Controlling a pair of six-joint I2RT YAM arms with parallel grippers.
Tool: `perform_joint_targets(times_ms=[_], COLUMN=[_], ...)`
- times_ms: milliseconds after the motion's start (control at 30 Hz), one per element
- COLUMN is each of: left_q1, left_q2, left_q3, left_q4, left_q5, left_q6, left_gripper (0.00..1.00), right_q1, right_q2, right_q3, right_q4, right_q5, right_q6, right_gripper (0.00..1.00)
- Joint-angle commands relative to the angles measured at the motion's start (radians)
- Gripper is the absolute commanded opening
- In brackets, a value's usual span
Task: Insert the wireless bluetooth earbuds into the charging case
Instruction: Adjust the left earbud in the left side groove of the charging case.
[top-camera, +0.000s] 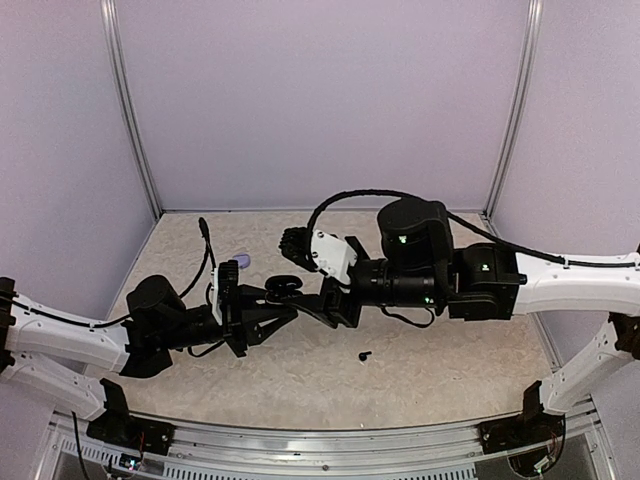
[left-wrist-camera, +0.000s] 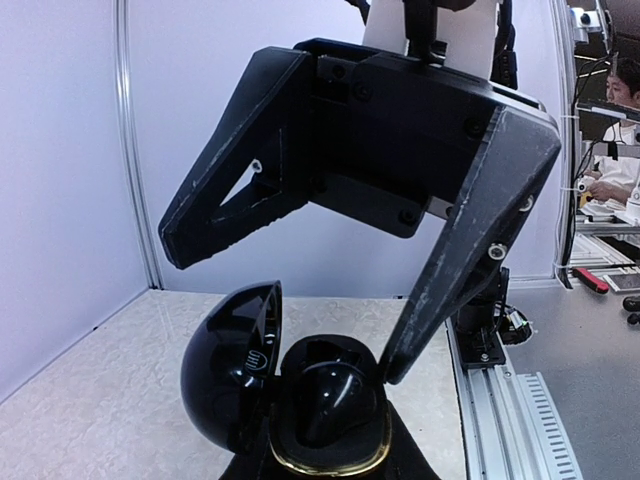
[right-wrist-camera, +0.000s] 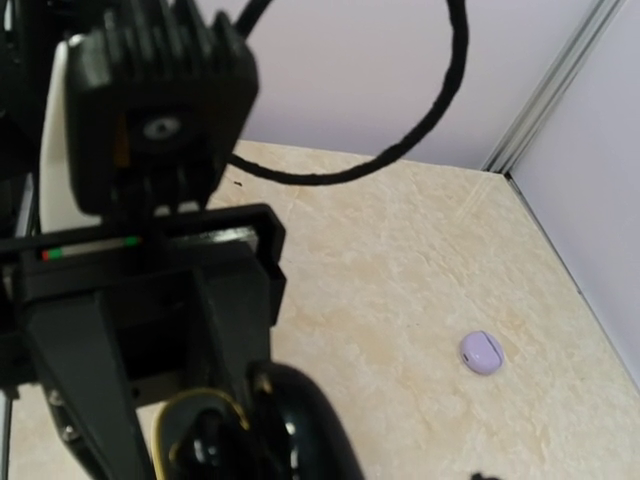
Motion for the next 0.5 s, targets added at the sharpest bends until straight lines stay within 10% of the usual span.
perform_joint_targets(times_ms=[0, 467], left_q1=[-0.003, 0.036], left_q2=[-0.009, -0.039], left_q3=[0.017, -0.039], left_q4=[0.017, 0.044], left_q5=[0.014, -0.001], left_q6=[0.017, -0.029], left_gripper=[0.00, 0.00], right_q1=[-0.016, -0.136], right_q2=[-0.038, -0.186], right_q3=[-0.023, -0.114], right_q4=[-0.019, -0.073], right_q5=[-0.011, -0.116], right_q6=[-0.001, 0.137], right_gripper=[0.64, 0.64])
